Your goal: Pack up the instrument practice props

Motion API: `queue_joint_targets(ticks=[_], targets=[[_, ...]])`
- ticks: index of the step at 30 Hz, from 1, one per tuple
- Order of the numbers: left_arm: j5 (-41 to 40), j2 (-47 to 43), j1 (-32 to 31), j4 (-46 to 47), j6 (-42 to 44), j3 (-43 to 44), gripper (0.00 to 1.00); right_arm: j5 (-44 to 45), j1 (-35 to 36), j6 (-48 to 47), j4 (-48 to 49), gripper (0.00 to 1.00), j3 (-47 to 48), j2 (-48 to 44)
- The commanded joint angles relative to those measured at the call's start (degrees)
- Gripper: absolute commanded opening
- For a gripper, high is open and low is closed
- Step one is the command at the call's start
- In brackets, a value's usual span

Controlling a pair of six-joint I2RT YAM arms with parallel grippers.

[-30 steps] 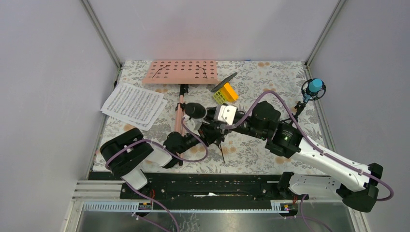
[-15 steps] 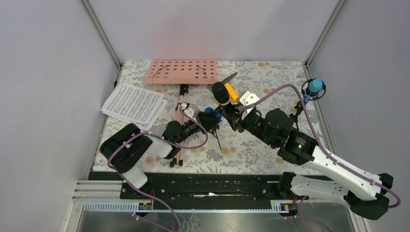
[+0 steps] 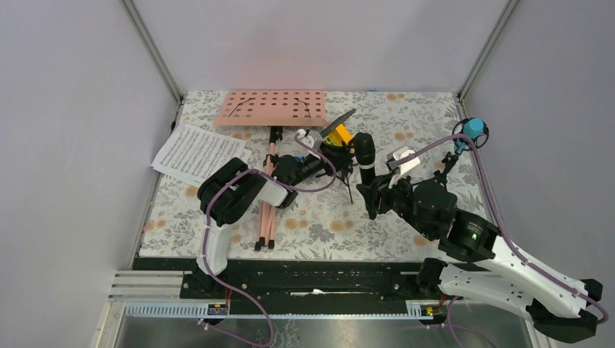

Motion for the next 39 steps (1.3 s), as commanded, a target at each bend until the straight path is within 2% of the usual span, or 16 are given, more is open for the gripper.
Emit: queue_joint_targets(ticks=[1,3,5,7,8,12,13,18,19,21,25,30,34,39], targets=[[4.6,6.3,-1.6,1.5,-4.5,8.2,0.0,5.0,0.3,4.9,-2.2,0.0,-0.7,-3.9],[4.6,8.8,-2.0,1.0,-5.8,11.1,0.03,5.7,0.3,5.6,-3.5,0.0,-0.9,-5.1],[4.6,10.5,-2.2,1.5,-7.0,12.6,0.11,6.3,0.3,6.2,-5.1,0.0,-0.9,-6.1],[4.6,11.2,-2.3,2.0,-7.5,12.6,0.31,7.1,0.3,6.7,-6.3,0.0,-1.0,-6.9],[4.6,10.9,-2.2,2.0,-7.5,12.1,0.46,7.3,0.3,6.9,-6.7,0.01,-1.0,-7.2],[2.1,6.7,-2.3,0.6,-5.9,7.9,0.94,7.7,0.3,7.3,-7.1,0.0,-1.3,-8.3],[1.6,5.4,-2.4,0.5,-5.4,6.6,0.98,7.8,0.3,7.3,-7.2,0.0,-1.3,-8.5],[-0.9,-2.4,-2.4,-2.3,-5.0,1.7,0.99,8.2,0.3,7.9,-7.4,0.0,-0.4,-9.5],[-3.2,-4.5,-2.5,-3.0,-5.5,0.6,0.99,8.0,0.3,8.3,-7.8,0.0,-0.1,-9.5],[-11.1,-10.3,-3.6,-10.4,-5.5,-1.7,0.99,5.8,0.3,8.2,-8.6,0.0,0.5,-9.4],[-27.0,-23.6,-6.7,-34.6,-2.5,-2.0,0.99,0.6,0.3,7.5,-10.8,0.0,2.3,-6.5],[-39.4,-39.4,-6.6,-71.1,-9.9,1.4,0.99,-5.8,0.3,7.2,-13.9,0.0,5.8,0.7],[-46.1,-52.6,-6.7,-89.0,-10.7,-0.9,0.99,-8.7,0.3,9.2,-11.9,0.0,5.7,6.6],[-54.1,-67.3,-6.5,-107.5,-8.8,0.2,0.99,-13.7,0.8,14.9,1.1,0.0,0.4,14.8]])
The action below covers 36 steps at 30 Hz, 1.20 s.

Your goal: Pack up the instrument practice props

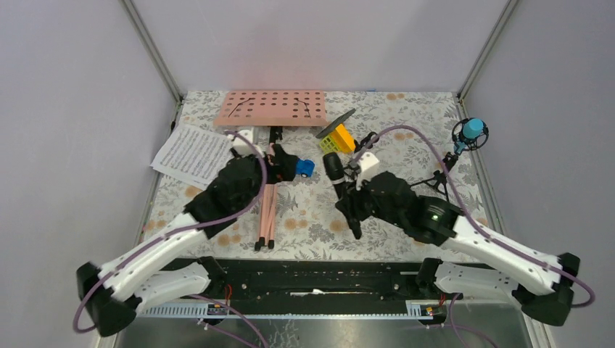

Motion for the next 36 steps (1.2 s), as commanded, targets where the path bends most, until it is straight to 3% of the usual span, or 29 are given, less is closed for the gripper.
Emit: queue_joint_targets(ticks=[1,7,14,21,25,36], targets=[[-11.1,-11.3,0.2,-24.0,1.5,1.6,0.99,-5.5,1.0,6.6,14.7,0.0,-4.1,6.3],[-17.3,-18.4,0.2,-31.7,8.1,2.8,0.99,-7.1,2.7,18.7,34.0,0.0,-10.1,19.5],[-21.1,-17.9,0.2,-31.8,9.1,-2.3,0.99,-7.2,3.2,28.8,46.6,0.08,-9.4,34.3],[-19.1,-16.3,0.2,-32.5,7.8,-2.1,0.99,-3.7,3.1,33.3,47.7,0.14,-0.6,48.6],[-18.2,-17.4,0.2,-31.9,7.7,-2.6,0.99,1.2,2.7,39.4,51.2,0.19,-0.8,52.9],[-17.3,-16.3,0.3,-31.7,8.3,-2.7,0.99,0.5,0.5,38.8,48.4,0.48,3.2,61.3]])
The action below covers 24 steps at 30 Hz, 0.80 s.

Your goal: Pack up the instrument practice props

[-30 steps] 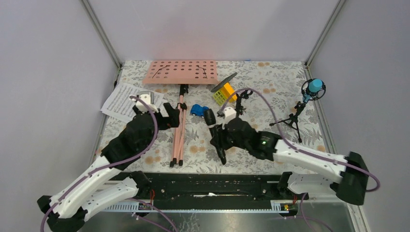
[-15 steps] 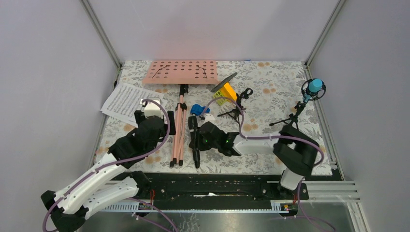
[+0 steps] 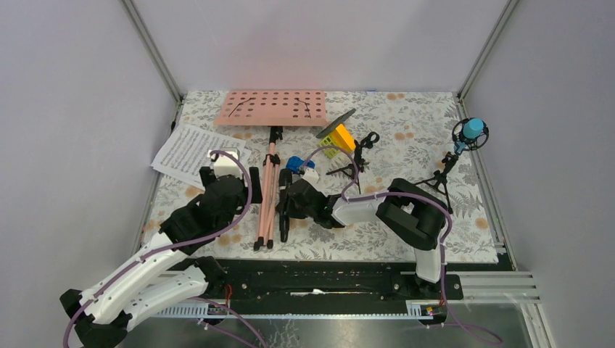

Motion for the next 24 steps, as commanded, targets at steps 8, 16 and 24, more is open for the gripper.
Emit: queue_joint_targets(ticks=[8,16,24], targets=[[1.2,2.0,0.2,1.7,1.1,-0.2,0.99,5.5,-0.6,-1.5,-1.7,0.63,-1.1,-1.2],[1.3,2.1,0.2,2.1,1.4,-0.3,0.99,10.6,-0.6,-7.7,-6.5,0.64,-5.0,-12.5],[2.7,1.7,0.2,3.8,2.4,-0.6,0.99,18.3,-0.6,-20.6,-21.6,0.66,-7.7,-31.7]])
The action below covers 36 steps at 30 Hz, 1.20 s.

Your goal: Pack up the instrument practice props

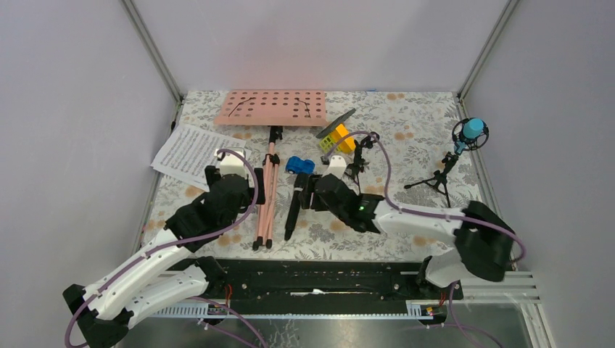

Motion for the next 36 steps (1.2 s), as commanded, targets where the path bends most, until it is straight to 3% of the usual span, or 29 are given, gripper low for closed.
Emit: queue_joint_targets(ticks=[1,9,18,26,36], targets=[[2.7,-0.9,0.2,4.1,2.1,-0.6,0.99,9.0,-0.2,-9.4,-12.6,0.67,0.7,-11.2],[14.0,-7.2,0.2,11.9,6.6,-1.9,0.99,14.4,-0.2,-13.8,-32.9,0.69,4.8,-31.9],[24.3,2.6,-0.2,20.8,3.1,1.7,0.99,18.3,-0.2,-12.7,-47.7,0.74,11.4,-48.2],[25.7,10.2,-8.0,33.8,1.5,-3.4,0.99,18.0,-0.2,-10.5,-55.4,0.74,9.4,-53.9],[25.6,21.6,-15.5,44.9,1.9,-2.9,0.99,18.0,-0.2,-9.5,-58.5,0.75,9.0,-59.2]])
